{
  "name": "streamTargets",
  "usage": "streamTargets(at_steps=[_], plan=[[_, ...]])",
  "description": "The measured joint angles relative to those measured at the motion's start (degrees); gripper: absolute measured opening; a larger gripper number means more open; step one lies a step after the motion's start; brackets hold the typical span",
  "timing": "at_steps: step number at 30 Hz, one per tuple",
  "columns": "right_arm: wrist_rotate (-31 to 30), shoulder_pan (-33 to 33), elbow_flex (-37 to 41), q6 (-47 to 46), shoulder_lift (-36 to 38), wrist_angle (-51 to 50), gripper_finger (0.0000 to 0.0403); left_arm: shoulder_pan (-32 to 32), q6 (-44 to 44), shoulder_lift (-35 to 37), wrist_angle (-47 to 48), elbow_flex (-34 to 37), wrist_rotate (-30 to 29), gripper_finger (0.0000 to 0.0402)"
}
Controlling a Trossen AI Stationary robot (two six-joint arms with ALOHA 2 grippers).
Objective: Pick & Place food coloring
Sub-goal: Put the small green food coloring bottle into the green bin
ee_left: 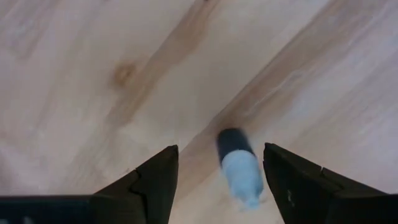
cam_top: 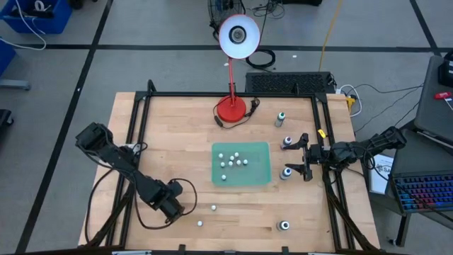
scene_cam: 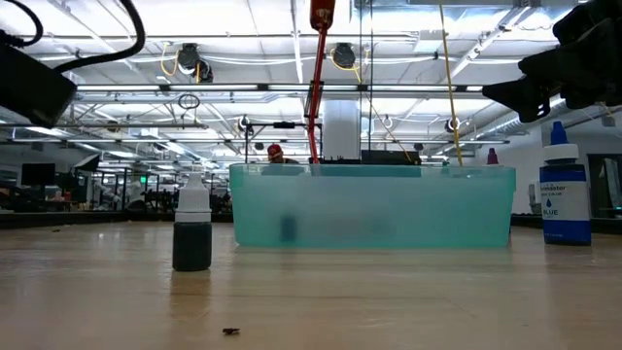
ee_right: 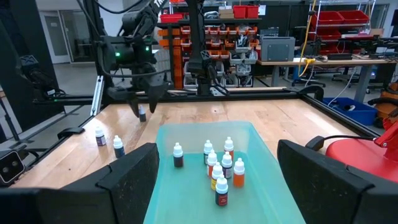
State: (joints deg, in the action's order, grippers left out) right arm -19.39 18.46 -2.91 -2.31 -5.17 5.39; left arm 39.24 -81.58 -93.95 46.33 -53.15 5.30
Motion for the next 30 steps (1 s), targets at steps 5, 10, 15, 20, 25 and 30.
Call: streamTargets(at_steps=[5, 10, 15, 20, 25, 30], plan=[[0.0, 0.0, 0.0, 0.0, 0.0, 0.0, 0.0313, -0.1, 0.0, 0.0, -0.3, 0.0, -0.5, 0.0222], [0.0, 0.0, 0.0, 0.0, 0.0, 0.0, 0.0313, 0.0, -0.6, 0.0, -0.2, 0.0, 0.7, 0.0212], [0.0, 0.0, 0.0, 0.0, 0.0, 0.0, 0.0313, 0.0, -1.3, 0.0, -0.5, 0.0, 1.2, 0.0197], [0.0, 0.0, 0.0, 0.0, 0.0, 0.0, 0.0313, 0.0, -1.3, 0.0, -0.6, 0.0, 1.2, 0.0181], [0.0, 0.0, 0.0, 0.0, 0.0, 0.0, 0.0313, 0.0, -1.3, 0.0, -0.6, 0.0, 1.2, 0.0158], [0.0, 0.0, 0.0, 0.0, 0.0, 0.0, 0.0313, 0.0, -1.1, 0.0, -0.8, 0.0, 1.1, 0.0131]])
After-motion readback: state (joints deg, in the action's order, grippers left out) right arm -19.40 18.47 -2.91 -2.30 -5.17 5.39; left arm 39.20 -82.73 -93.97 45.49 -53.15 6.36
